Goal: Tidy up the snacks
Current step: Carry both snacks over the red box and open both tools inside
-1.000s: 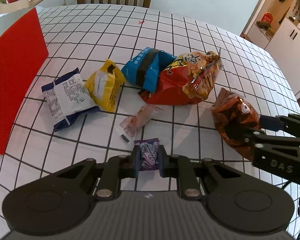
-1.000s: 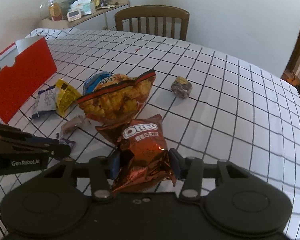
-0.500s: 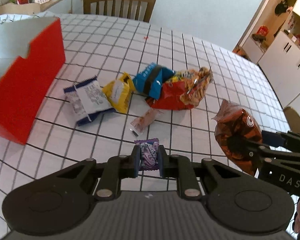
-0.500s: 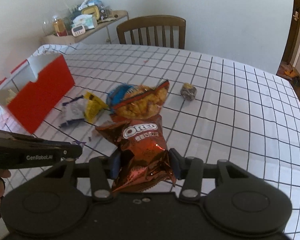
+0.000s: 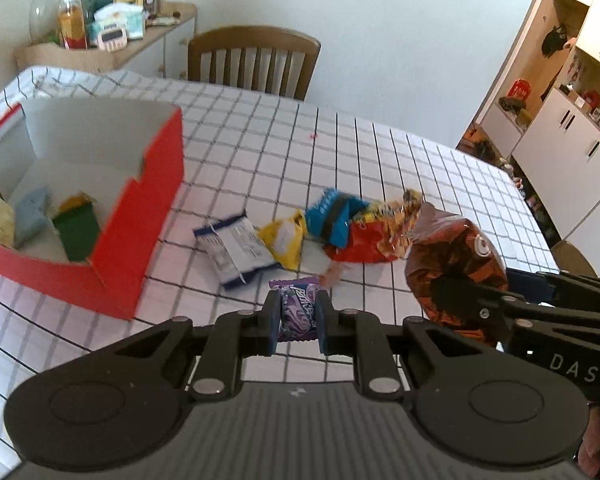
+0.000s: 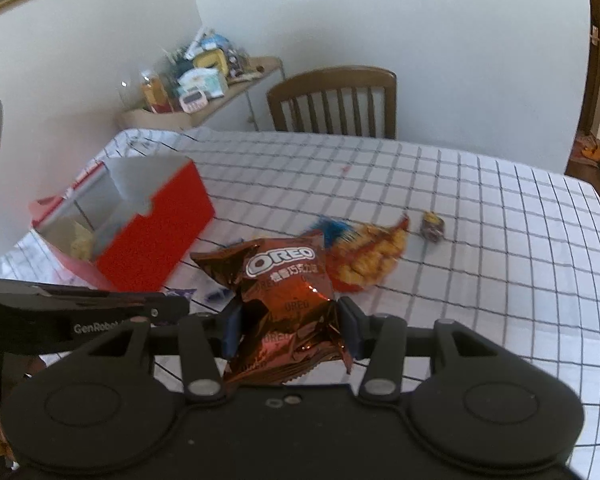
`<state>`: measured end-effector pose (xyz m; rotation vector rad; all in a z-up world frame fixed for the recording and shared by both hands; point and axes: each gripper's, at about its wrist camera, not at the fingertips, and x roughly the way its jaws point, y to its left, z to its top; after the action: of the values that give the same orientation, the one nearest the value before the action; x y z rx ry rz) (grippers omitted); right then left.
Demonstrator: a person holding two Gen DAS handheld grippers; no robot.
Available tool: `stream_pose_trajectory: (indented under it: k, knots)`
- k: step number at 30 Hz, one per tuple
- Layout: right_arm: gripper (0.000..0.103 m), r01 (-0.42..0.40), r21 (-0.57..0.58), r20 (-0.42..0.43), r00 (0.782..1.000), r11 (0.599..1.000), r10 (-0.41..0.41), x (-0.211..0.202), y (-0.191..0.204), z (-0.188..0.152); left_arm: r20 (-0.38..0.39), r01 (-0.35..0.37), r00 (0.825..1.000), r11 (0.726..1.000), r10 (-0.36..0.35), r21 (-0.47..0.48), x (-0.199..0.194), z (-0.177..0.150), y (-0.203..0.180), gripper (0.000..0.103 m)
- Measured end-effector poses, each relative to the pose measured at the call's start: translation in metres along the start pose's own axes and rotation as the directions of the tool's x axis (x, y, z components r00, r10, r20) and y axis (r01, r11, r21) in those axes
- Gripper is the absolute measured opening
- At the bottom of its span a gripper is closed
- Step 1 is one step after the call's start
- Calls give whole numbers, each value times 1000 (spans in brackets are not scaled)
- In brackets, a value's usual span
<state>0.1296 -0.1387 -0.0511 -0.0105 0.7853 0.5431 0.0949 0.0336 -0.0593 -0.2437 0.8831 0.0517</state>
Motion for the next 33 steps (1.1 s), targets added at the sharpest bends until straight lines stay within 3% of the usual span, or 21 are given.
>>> stream_pose_trajectory:
  k: [18,33]
  knots:
    - [47,-66,-60,74,995,996,70,16,100,50,124,-27,992,1000,27,1,-54,43,78,18]
    - [47,-83,-99,43,995,992,88,67,168,77,139,-84,986,995,90,-44,-56,68,158,18]
